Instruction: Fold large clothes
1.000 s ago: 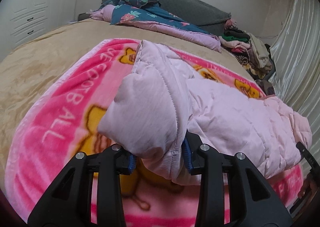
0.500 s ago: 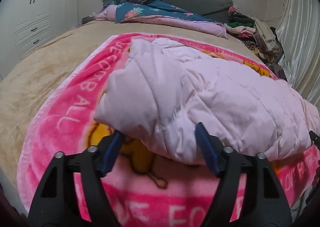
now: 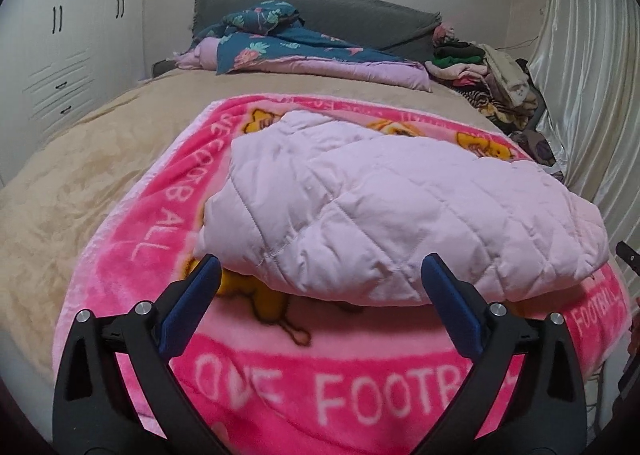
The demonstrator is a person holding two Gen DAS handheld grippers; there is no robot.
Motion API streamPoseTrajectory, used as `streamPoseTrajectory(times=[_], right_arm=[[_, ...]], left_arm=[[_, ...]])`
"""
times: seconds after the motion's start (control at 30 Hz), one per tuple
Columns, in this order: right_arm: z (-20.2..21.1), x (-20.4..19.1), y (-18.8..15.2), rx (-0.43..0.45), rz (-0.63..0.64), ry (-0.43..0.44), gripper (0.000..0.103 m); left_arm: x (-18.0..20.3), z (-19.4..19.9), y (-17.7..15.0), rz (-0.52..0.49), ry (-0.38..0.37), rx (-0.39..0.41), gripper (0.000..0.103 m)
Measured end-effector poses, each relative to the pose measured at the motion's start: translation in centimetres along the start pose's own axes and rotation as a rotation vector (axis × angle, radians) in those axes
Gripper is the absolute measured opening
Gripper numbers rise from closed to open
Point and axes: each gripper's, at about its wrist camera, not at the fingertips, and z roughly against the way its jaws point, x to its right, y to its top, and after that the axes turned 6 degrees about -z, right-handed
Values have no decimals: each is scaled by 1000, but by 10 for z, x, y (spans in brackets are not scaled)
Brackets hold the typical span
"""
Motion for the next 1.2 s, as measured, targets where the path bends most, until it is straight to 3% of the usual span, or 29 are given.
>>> streamPoseTrajectory(times=[0.33, 0.57, 0.87, 1.2], right_arm=[[42, -26, -9, 48, 80, 40, 99], [61, -47, -34, 67, 130, 31, 99], [64, -76, -77, 31, 179, 98, 99], [54, -84, -79, -18, 194, 111, 99]], left_arm=[[24, 25, -5, -25, -44, 34, 94], [48, 35, -26, -46, -88, 41, 94], [60, 33, -46, -30, -128, 29, 94], [74, 28, -55, -68, -139, 5, 94]])
